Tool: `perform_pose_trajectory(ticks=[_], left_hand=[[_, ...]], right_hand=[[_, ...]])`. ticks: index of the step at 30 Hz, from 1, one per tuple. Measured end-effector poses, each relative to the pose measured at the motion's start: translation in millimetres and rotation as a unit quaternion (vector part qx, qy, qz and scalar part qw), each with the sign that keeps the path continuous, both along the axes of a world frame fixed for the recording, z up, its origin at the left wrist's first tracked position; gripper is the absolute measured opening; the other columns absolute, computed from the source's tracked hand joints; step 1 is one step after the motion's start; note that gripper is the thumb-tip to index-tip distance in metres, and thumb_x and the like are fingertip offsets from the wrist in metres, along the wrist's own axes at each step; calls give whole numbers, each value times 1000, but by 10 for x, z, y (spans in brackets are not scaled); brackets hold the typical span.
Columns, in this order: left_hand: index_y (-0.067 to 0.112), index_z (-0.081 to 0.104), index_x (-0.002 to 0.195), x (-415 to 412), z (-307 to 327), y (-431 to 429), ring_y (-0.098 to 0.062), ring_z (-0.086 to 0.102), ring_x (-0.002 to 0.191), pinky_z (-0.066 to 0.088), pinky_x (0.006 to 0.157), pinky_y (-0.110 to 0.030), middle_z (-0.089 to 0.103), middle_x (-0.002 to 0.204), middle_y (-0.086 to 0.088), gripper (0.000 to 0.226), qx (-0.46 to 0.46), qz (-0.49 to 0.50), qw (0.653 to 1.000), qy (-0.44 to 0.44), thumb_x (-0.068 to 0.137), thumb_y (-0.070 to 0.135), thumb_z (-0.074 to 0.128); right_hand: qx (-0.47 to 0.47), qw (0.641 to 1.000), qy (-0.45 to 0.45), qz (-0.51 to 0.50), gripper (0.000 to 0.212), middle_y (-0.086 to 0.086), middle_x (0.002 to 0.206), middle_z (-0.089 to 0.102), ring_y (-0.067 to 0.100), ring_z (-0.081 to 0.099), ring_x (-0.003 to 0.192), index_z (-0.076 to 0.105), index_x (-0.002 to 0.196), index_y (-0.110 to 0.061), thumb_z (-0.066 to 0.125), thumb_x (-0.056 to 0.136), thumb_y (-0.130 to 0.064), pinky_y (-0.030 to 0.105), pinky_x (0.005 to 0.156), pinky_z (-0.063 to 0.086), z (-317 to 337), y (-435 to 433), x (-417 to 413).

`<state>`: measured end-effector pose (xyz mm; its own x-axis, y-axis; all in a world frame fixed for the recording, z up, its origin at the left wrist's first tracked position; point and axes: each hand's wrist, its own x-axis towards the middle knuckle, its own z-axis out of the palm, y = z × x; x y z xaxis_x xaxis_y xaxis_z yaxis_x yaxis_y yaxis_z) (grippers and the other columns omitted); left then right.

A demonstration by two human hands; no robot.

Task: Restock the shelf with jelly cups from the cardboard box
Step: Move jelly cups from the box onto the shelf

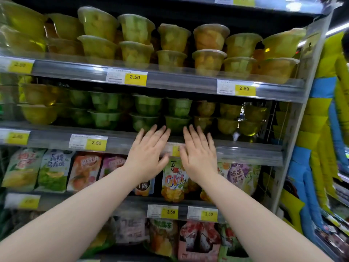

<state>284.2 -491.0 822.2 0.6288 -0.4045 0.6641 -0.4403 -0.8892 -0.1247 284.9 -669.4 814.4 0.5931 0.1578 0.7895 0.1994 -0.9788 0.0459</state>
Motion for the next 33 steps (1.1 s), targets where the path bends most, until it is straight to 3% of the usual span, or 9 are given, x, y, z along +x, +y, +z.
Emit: perform_pose_trajectory(ticks=[3,6,13,24,33], left_hand=[[20,7,154,-174,-302,147,-22,5,149,0,117,-46,2,161,0,73,-3,57,998,38,89,51,22],[23,-4,153,-442,-617,314,-18,-9,148,-3,118,-44,-13,160,4,74,-17,94,990,104,96,47,36],[21,-6,154,-1188,-1256,933,-22,-13,148,2,119,-47,-18,160,-1,84,-45,210,944,249,94,51,44],[21,3,154,-2351,-2130,2434,-22,-6,148,4,119,-46,-7,161,0,81,-65,247,900,353,92,46,48],[21,5,154,-3034,-3058,3450,-24,1,148,7,119,-44,-2,161,-4,77,-55,278,833,475,93,43,46]], right_hand=[[-3,1000,23,5,58,8,158,20,24,15,147,23,152,-16,25,99,-41,41,117,-1,-232,31,-159],[-11,996,89,27,61,1,161,-4,17,-9,148,3,153,-22,24,100,-44,37,115,-14,-517,91,-331],[15,969,234,76,69,-4,161,-12,15,-12,147,-1,153,-29,38,99,-46,36,119,-4,-1127,529,-883],[24,925,360,121,74,-4,162,3,18,0,148,12,153,-30,51,93,-48,39,118,11,-2054,1996,-1727],[49,846,508,155,72,-9,158,19,16,20,144,17,151,-37,55,90,-46,38,114,26,-3088,3010,-2342]])
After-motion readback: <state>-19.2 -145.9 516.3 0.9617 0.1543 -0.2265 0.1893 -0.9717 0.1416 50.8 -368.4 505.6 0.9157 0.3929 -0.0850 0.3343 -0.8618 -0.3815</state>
